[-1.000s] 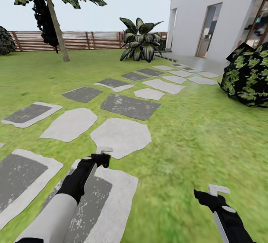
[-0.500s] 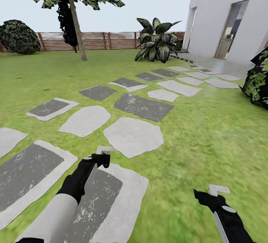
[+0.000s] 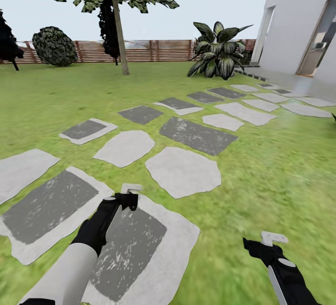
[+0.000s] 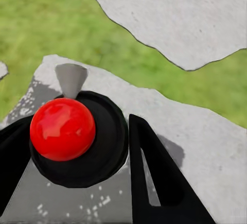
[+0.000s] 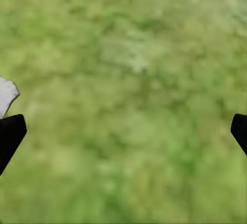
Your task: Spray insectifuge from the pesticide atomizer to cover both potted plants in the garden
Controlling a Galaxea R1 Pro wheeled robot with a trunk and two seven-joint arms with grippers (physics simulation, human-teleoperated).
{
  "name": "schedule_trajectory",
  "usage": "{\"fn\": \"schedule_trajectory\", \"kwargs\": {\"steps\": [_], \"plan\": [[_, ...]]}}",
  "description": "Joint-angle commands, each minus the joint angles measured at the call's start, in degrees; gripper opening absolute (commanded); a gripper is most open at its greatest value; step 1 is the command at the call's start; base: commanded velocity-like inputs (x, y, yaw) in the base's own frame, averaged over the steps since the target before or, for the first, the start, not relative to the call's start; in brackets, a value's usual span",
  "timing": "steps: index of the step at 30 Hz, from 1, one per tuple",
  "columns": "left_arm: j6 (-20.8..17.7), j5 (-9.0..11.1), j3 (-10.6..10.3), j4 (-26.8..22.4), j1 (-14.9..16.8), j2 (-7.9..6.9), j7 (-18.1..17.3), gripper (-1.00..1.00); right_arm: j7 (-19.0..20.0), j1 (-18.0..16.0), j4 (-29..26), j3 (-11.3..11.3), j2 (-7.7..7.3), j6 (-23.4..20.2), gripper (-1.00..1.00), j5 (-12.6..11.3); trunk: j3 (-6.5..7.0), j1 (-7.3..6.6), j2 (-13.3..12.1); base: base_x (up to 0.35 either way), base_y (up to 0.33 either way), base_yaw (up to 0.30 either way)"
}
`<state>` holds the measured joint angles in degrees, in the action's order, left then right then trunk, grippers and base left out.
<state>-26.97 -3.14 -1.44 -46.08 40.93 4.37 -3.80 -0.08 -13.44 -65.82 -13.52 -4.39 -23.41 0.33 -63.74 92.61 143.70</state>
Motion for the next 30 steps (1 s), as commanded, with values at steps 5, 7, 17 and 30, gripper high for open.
{"fn": "schedule_trajectory", "kwargs": {"steps": [5,7,17,30], "plan": [[-0.27,-0.37,0.04,-0.06,0.03,0.02,-0.24,-1.0,-0.01,0.02,-0.1,-0.01,-0.01,-0.32,1.0,0.04,-0.05,-0.01,0.02,0.0,0.0,0.257],[-0.27,-0.37,0.04,-0.06,0.03,0.02,-0.26,-1.0,-0.01,0.0,-0.1,-0.04,-0.01,-0.32,1.0,0.04,-0.05,-0.01,0.02,0.0,0.0,0.257],[-0.27,-0.29,0.01,-0.06,0.03,0.14,-0.33,-1.0,-0.01,-0.01,-0.1,-0.08,-0.01,-0.32,1.0,0.03,-0.05,-0.01,0.02,-0.001,0.0,0.256],[-0.27,-0.29,0.03,-0.06,0.03,1.42,-0.33,-1.0,-0.01,0.0,-0.1,-0.02,-0.01,-0.32,1.0,0.09,-0.05,-0.01,0.02,-0.251,0.015,0.256]]}}
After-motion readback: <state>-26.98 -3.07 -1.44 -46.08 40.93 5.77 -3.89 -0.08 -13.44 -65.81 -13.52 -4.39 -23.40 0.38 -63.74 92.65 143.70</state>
